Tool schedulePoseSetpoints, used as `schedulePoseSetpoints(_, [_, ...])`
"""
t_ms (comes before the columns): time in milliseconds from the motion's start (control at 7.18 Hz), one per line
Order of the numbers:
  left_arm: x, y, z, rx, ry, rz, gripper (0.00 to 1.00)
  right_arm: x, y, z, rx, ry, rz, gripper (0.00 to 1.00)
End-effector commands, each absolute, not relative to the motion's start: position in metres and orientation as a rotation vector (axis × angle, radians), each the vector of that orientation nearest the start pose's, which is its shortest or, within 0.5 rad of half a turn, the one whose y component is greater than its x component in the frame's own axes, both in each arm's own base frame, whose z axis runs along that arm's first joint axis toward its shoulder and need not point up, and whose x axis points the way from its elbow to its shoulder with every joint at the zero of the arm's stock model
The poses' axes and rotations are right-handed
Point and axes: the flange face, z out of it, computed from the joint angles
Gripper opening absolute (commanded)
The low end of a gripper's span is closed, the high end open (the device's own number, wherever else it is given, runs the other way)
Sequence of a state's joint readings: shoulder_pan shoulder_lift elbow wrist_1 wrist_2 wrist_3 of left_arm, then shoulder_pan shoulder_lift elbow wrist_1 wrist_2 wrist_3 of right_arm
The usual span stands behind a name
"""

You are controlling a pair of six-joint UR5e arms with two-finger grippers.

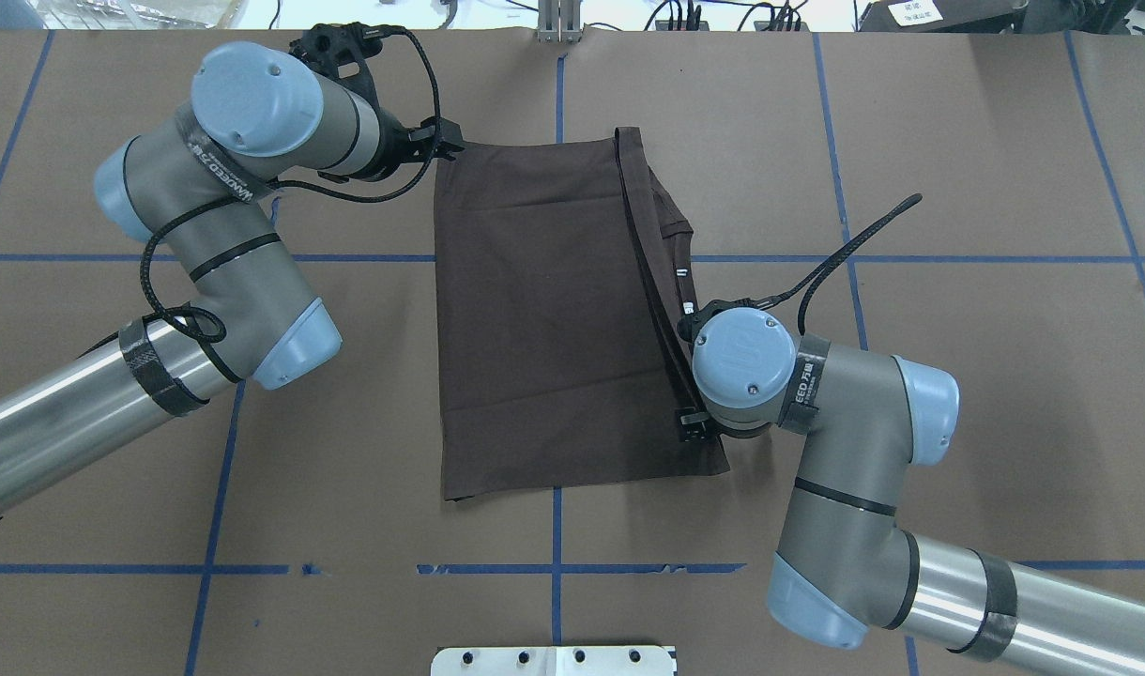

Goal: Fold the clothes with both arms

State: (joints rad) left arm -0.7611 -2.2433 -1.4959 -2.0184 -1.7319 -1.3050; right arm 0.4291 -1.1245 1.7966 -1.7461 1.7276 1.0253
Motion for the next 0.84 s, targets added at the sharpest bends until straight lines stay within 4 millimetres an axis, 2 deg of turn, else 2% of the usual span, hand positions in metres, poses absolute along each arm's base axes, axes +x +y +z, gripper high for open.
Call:
schedulePoseSetpoints(0, [0.443,-0.584,0.236,0.387,0.987,-0.364,1.0,-0.5,-0.377,0.36,0.092,-0.491,-0.137,1.0])
schedulePoseSetpoints(278, [0.443,-0.584,0.235,0.388,0.988,-0.364,1.0,-0.485,-0.406,0.338,0.103,-0.533,-0.108,1.0])
schedulePoseSetpoints(418, [0.443,-0.584,0.235,0.389,0.988,-0.363,1.0,-0.479,-0.422,0.315,0.135,-0.561,-0.12,1.0])
schedulePoseSetpoints(557, [0.442,-0.583,0.236,0.389,0.988,-0.357,1.0,-0.471,-0.433,0.303,0.135,-0.592,-0.11,1.0])
schedulePoseSetpoints(696, [0.46,-0.565,0.243,0.333,1.002,-0.316,1.0,-0.466,-0.436,0.286,0.145,-0.681,-0.114,1.0])
